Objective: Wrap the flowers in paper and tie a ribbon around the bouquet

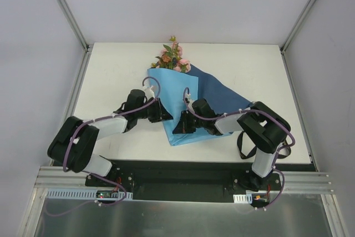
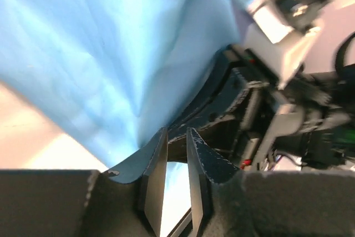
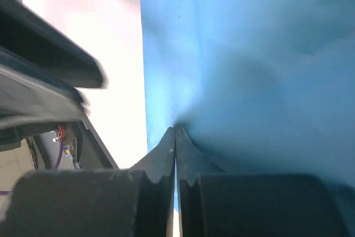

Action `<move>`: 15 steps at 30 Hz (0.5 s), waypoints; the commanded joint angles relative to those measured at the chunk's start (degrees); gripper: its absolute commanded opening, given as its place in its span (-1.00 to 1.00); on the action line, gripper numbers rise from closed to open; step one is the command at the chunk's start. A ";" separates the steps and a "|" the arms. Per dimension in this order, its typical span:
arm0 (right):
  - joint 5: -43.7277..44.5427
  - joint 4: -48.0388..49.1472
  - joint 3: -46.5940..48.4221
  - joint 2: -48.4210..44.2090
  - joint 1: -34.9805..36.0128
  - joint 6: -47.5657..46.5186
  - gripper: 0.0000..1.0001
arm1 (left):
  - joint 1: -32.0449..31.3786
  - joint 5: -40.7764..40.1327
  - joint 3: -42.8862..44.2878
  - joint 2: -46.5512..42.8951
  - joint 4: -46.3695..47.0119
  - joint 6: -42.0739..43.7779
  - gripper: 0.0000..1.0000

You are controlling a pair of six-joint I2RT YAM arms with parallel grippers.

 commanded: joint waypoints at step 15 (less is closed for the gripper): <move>-1.12 -1.59 1.41 1.81 0.12 -0.22 -0.99 | 12.24 -4.27 -6.44 13.14 25.55 -14.55 -1.00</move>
